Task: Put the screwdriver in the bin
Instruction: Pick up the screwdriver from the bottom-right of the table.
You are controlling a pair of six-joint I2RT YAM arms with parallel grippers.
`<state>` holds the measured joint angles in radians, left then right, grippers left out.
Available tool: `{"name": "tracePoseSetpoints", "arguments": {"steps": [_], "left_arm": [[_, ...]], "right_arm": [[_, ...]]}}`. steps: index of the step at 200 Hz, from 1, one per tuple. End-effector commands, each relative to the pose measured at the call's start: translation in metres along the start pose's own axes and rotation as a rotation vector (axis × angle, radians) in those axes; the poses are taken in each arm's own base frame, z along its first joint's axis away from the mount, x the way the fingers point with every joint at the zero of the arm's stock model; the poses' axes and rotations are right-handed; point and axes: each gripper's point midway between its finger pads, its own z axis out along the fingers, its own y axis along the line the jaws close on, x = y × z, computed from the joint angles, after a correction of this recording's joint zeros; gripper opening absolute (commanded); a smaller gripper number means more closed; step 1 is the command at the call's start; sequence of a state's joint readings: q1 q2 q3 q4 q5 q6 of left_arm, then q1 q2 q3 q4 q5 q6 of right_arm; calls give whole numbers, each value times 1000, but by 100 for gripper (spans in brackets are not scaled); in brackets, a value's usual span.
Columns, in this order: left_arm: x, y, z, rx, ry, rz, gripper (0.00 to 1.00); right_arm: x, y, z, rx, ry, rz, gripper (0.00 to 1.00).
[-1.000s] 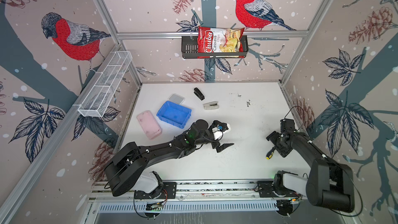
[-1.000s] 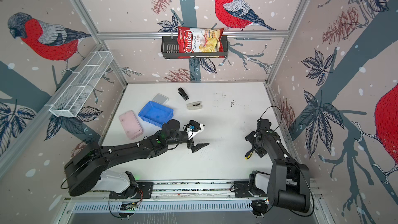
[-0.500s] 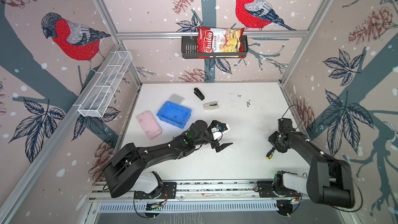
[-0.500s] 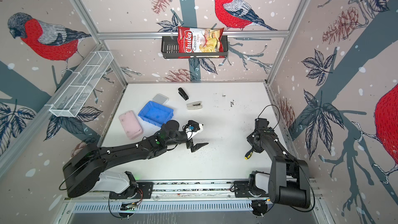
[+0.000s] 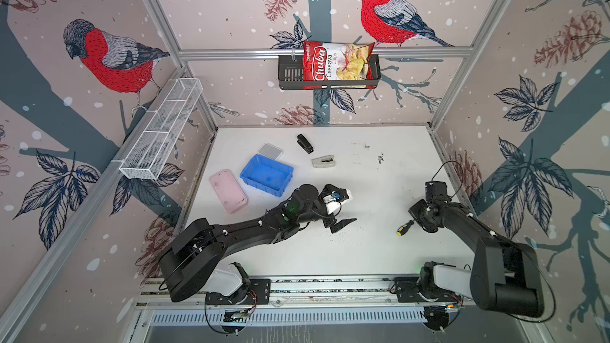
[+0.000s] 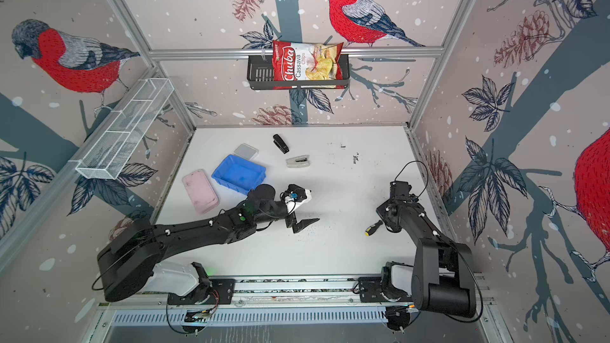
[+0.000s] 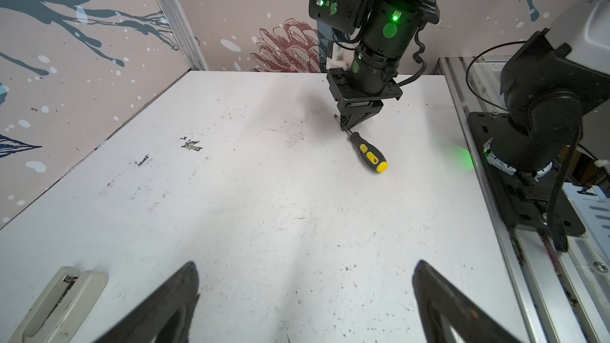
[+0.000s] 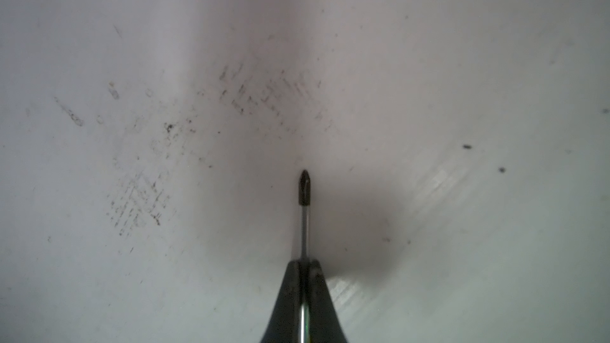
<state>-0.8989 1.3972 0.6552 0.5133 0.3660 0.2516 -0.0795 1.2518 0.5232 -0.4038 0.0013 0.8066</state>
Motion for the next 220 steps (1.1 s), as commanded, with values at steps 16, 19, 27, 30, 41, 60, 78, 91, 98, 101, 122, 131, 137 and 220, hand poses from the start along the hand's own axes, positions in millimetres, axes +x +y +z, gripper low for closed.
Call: {"name": "tracePoseSetpoints", "arguments": {"steps": [16,19,27,30,41,60,78,91,98,101,122,131,137,220], "left_arm": [[-6,4,2,-14,-28,-12,99],[-5,3,2,-13,-29,-16,99],[-6,3,2,-13,-31,-22,99],[-6,4,2,-14,-33,-23,99],[-7,3,3,-12,-36,-31,99],[-8,4,4,-12,-43,-41,99],[-9,7,7,-21,-44,-61,99],[-10,11,10,-34,-43,-91,99],[-11,13,11,-41,-44,-106,99],[-11,14,12,-42,-43,-114,99],[-13,21,17,-64,-42,-162,99],[-15,25,18,-81,-42,-188,99],[-15,29,19,-91,-44,-210,99],[-41,71,4,-90,-130,-530,99]], "right_arm": [[15,8,-8,-36,74,-24,0],[14,10,-9,-41,70,-27,0],[11,16,-13,-60,55,-39,0],[11,19,-14,-67,51,-44,0],[6,27,-20,-92,29,-59,0],[2,45,-27,-148,7,-86,0],[0,61,-32,-184,-16,-123,0],[-1,74,-37,-214,-40,-164,0],[-2,82,-40,-233,-58,-187,0],[-3,84,-42,-240,-65,-195,0],[-6,110,-56,-310,-120,-282,0],[-6,121,-63,-342,-144,-317,0],[-8,128,-68,-366,-164,-341,0],[14,233,-160,-680,-506,-909,0]]}}
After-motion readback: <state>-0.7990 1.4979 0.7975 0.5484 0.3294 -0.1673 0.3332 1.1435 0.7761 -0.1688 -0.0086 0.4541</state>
